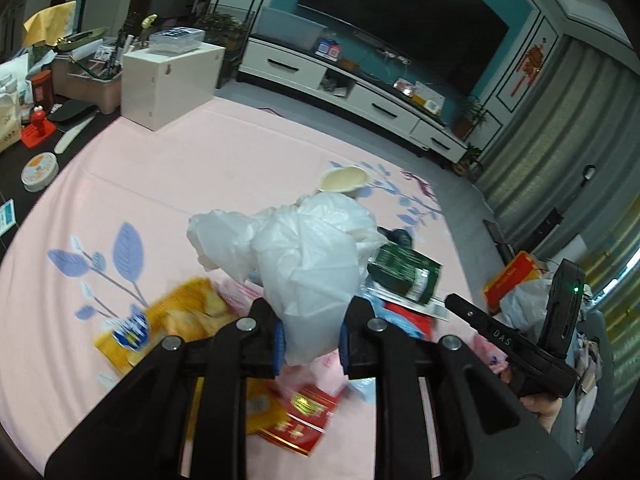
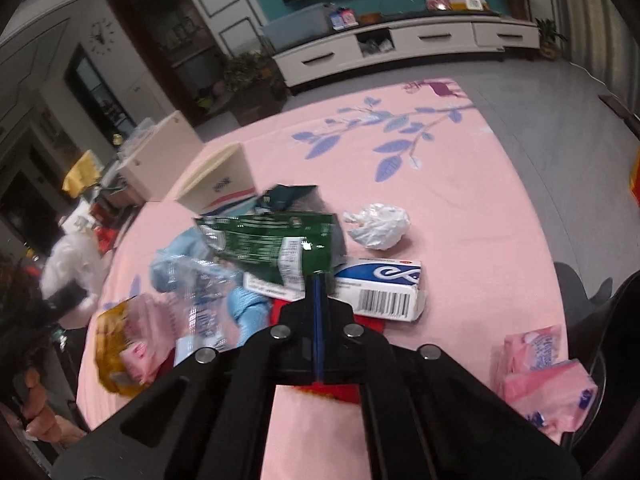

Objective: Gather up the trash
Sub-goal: 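Grasp the green snack bag with the right tool while left tool holds white bag, then carry the white bag and green bag over the black trash bin with both tools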

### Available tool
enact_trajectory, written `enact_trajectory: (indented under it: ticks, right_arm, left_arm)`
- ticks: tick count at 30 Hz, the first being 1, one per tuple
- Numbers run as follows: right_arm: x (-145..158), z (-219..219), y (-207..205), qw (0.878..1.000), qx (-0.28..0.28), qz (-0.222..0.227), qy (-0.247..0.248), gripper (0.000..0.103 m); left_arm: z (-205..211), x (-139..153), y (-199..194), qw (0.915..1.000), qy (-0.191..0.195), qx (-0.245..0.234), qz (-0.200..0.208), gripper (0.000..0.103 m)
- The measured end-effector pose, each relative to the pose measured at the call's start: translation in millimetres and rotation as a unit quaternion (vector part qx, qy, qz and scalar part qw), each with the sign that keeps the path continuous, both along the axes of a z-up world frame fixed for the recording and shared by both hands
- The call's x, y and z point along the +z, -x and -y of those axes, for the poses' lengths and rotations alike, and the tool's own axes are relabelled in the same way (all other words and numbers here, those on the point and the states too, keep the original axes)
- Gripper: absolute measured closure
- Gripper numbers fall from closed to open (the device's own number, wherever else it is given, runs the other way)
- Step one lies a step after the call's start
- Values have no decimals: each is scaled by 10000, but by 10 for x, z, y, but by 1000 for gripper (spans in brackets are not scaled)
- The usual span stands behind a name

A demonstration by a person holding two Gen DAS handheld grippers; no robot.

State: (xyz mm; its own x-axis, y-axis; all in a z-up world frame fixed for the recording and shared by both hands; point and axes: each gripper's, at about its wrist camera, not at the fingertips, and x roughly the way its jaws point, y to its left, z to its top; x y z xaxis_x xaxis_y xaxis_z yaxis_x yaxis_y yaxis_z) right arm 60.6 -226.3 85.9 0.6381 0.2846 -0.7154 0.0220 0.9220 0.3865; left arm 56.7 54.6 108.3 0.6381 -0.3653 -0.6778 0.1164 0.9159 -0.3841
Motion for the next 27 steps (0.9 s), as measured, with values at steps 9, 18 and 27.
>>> enact_trajectory:
  ticks: [9,18,27]
  right_arm:
    - [144,-16,-336,9995,26,-270,153,40]
    - [-349,-25,-815,9929,7,-1017,-610,49]
    - [-61,-92,-445,9962,307,-373,-729,102]
  left_arm:
    - [37,-103,42,10000,-11,-68,-56,82]
    - [-21,-201,-26,9996,139,-156,-208,80]
    - [80,-121,42,9993,128,-342,-57,80]
